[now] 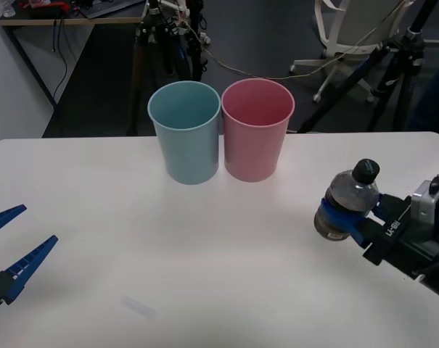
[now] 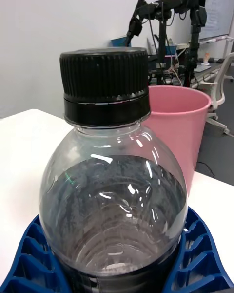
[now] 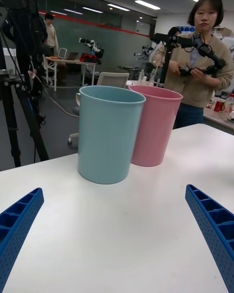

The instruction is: Grasp the object on the table and drop it into the matching bin: aluminum can to the light blue bin, PET bottle to the pink bin.

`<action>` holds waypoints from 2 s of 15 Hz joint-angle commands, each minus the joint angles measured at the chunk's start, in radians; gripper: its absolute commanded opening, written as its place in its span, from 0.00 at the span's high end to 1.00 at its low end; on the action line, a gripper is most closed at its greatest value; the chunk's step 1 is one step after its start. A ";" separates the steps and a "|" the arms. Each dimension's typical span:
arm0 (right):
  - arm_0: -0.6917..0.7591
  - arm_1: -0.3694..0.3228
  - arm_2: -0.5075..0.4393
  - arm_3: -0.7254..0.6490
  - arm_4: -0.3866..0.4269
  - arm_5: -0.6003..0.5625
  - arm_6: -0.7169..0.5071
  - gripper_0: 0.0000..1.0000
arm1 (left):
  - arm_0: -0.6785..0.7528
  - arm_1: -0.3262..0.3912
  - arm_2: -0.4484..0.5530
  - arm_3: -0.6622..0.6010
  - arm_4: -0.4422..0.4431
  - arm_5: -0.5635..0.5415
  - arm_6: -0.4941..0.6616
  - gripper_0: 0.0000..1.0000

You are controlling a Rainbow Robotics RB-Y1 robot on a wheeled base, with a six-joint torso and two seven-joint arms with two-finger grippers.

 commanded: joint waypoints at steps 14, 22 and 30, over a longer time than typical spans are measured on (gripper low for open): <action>-0.433 -0.410 0.053 -0.191 -0.526 0.224 -0.057 1.00 | 0.000 0.000 0.000 0.000 0.000 0.000 0.000 0.00; -1.162 -0.263 0.641 0.171 -0.570 0.241 -0.102 1.00 | 0.000 0.000 0.000 0.000 0.000 0.000 0.000 0.00; -1.381 -0.024 0.804 0.523 -0.559 0.244 -0.114 1.00 | 0.000 0.000 0.000 0.000 0.000 0.000 0.000 0.00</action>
